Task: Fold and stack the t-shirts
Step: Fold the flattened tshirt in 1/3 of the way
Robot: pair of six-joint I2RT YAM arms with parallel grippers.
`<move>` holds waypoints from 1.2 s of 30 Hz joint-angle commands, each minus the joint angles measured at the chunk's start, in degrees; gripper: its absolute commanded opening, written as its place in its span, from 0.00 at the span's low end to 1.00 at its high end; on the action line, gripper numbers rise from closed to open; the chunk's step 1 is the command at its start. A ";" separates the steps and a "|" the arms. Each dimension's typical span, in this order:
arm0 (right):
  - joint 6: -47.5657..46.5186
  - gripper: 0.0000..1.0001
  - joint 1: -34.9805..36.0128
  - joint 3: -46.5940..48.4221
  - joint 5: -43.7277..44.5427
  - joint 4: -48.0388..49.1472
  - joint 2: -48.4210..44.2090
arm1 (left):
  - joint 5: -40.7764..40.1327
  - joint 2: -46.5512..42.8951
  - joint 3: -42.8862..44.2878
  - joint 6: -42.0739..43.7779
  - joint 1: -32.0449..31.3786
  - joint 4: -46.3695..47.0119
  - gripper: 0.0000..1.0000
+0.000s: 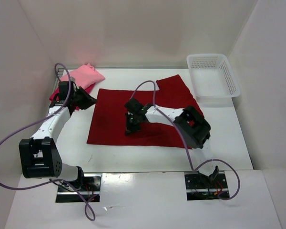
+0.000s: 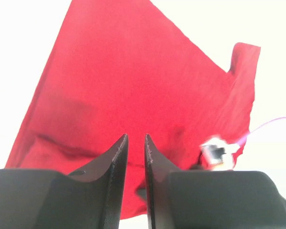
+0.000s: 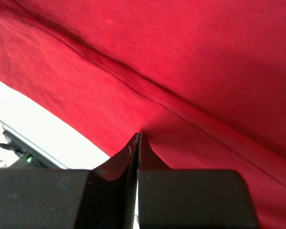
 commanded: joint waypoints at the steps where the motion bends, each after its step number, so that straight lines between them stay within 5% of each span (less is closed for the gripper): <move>1: 0.57 0.00 3.13 6.72 1.29 1.65 4.90 | 4.15 0.11 1.24 -0.20 0.91 0.96 0.27; 12: -0.75 0.00 11.31 7.27 0.84 -2.04 4.92 | -3.67 -0.42 3.00 3.31 3.45 -4.75 0.31; 22: -3.82 0.03 9.47 9.81 7.97 -3.46 -1.50 | -4.37 2.30 5.45 0.77 4.07 -0.01 0.34; 29: -6.47 0.02 9.47 20.44 14.21 -3.63 11.40 | -2.70 5.29 10.12 -0.29 4.07 1.22 0.34; 36: -7.08 0.00 14.03 19.14 11.69 -3.36 13.35 | -4.72 7.40 10.73 0.76 4.07 1.23 0.34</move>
